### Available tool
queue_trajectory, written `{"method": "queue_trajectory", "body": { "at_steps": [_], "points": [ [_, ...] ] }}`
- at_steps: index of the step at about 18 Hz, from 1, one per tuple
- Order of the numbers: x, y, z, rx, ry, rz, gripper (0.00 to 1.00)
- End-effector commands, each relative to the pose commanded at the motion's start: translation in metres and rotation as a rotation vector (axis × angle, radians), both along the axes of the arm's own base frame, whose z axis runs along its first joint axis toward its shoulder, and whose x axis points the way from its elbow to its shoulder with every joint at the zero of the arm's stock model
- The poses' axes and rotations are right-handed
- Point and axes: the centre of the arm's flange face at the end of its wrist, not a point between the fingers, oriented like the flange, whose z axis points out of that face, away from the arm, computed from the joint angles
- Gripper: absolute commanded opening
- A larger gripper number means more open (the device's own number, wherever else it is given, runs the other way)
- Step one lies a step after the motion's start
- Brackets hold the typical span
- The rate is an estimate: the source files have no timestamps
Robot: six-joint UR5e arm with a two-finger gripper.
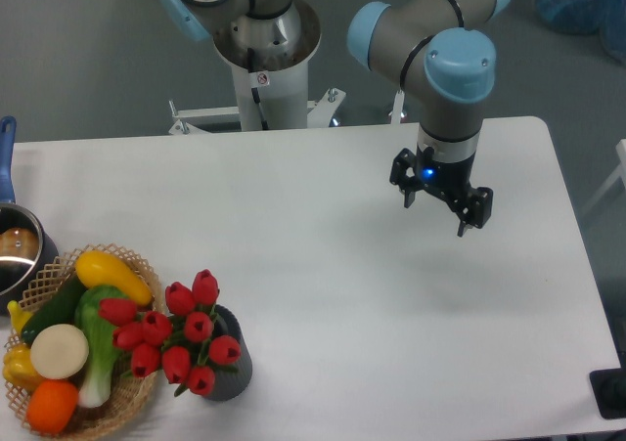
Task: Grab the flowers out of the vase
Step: 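Move the open gripper toward the red tulips in the grey vase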
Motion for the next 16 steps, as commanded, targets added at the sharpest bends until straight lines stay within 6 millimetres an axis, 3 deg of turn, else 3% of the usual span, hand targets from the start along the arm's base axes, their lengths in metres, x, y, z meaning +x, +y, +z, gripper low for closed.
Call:
{"method": "queue_trajectory", "body": {
  "at_steps": [3, 7, 12, 16],
  "points": [
    [0.019, 0.003, 0.009, 0.077, -0.014, -0.02, 1.0],
    [0.063, 0.019, 0.022, 0.22, -0.075, -0.081, 1.0],
    [0.093, 0.021, 0.034, 0.328, -0.116, -0.117, 1.0],
    [0.126, 0.051, 0.04, 0.404, -0.145, -0.21, 1.0]
  ]
}}
